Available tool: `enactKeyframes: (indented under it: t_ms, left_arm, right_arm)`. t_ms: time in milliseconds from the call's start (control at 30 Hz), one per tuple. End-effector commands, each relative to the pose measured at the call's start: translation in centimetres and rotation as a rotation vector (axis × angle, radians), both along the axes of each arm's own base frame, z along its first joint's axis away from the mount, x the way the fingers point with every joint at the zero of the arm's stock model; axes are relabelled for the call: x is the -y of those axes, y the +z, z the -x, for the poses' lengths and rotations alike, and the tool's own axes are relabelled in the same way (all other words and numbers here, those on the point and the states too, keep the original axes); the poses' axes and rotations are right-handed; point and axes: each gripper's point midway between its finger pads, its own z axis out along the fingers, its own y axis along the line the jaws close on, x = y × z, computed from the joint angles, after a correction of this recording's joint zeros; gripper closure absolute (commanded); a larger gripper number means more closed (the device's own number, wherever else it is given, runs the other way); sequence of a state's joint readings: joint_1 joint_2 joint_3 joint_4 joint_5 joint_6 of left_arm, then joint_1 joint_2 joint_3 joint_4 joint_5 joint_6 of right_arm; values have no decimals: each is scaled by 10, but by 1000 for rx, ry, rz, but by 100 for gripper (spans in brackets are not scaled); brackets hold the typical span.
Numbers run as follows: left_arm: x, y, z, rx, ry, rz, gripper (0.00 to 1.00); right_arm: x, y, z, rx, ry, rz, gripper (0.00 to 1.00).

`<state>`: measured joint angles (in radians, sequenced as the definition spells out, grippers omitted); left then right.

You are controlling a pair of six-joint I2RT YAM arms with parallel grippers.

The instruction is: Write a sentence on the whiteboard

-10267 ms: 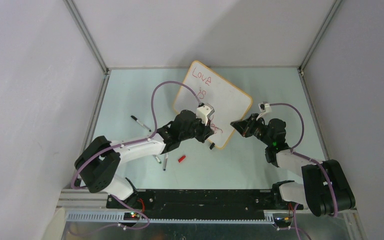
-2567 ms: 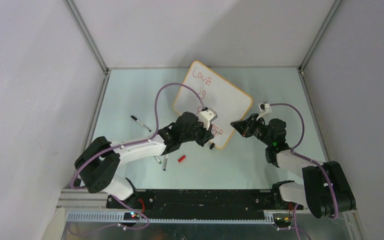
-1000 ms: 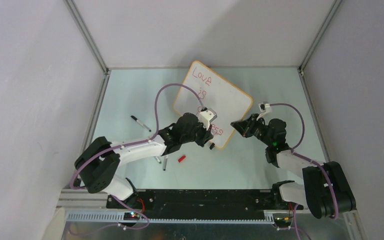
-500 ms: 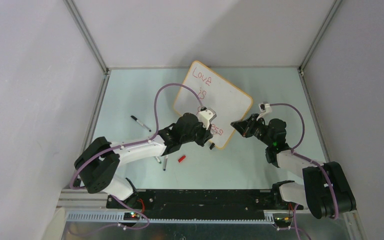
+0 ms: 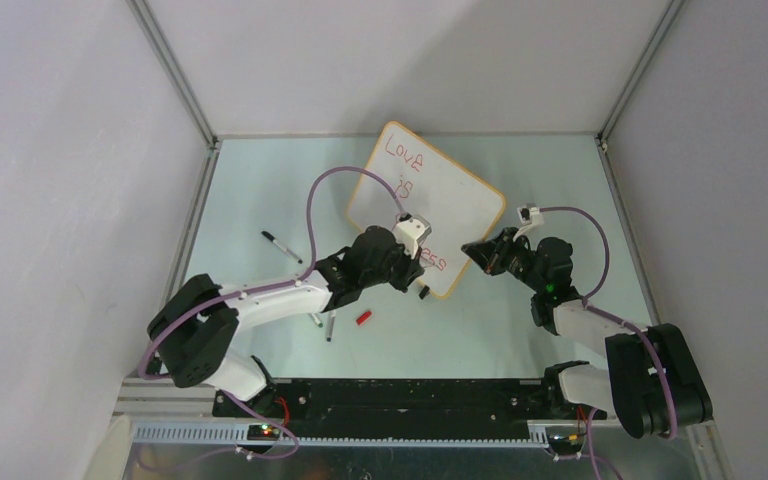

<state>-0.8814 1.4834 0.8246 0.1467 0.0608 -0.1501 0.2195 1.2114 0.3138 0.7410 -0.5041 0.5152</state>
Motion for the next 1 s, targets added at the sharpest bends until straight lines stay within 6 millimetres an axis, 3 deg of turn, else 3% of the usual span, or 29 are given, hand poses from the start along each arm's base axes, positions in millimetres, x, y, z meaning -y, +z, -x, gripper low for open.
enactKeyframes:
  t_ms: [0, 233, 400, 500, 700, 833, 967]
  left_arm:
    - [-7, 9, -10, 39, 60, 15, 100]
    - [-8, 13, -8, 53, 47, 29, 100]
    - [-10, 42, -1, 134, 16, 127, 100]
    - [-23, 61, 4, 191, 45, 186, 100]
    - [-49, 80, -8, 261, 204, 229, 100]
    - [-81, 81, -29, 277, 424, 186, 100]
    - [-110, 82, -39, 294, 579, 179, 100]
  right_arm:
    - [1, 5, 0, 51, 12, 34, 100]
    - [0, 5, 1, 51, 12, 35, 100]
    - [0, 5, 1, 51, 13, 33, 100]
    - [0, 6, 1, 53, 14, 32, 100]
    - [0, 7, 1, 54, 13, 34, 100]
    - [2, 7, 1, 54, 3, 41, 100]
    - [5, 9, 1, 66, -11, 49, 92]
